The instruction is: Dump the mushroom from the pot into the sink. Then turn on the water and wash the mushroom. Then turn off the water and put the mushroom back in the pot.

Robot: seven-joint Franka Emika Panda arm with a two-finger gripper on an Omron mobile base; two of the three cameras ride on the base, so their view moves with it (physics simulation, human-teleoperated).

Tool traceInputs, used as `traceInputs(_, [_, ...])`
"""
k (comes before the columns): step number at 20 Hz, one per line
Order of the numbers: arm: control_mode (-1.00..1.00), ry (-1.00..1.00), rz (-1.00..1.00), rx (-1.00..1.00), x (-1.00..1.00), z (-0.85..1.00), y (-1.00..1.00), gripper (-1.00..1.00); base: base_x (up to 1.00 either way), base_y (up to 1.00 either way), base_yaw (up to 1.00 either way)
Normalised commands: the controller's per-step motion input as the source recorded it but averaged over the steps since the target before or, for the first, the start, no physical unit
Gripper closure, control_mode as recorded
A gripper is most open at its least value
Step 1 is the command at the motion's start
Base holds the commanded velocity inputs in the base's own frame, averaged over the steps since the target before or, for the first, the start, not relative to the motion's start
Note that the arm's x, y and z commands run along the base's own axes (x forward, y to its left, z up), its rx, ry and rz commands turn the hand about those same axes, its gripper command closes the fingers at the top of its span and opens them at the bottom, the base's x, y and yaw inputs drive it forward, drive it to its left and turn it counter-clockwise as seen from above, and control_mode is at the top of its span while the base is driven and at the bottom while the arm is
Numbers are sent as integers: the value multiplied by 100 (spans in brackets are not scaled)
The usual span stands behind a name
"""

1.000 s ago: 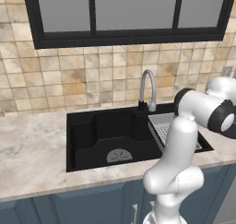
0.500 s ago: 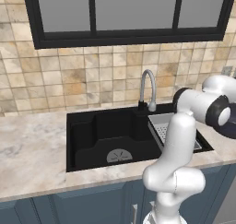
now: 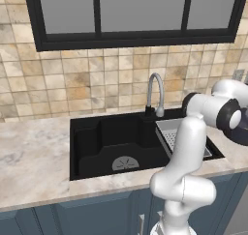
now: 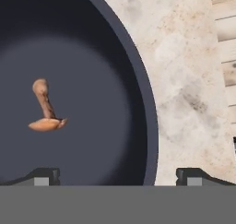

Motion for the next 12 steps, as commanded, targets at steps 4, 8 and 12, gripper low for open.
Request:
traceInputs(4, [-100,0,0,0,0,-28,-10,-100,0,0,0])
traceInputs(8, [-100,0,0,0,0,-24,-6,-100,0,0,0])
traceInputs(12, [-100,0,0,0,0,-29,-1,-100,0,0,0])
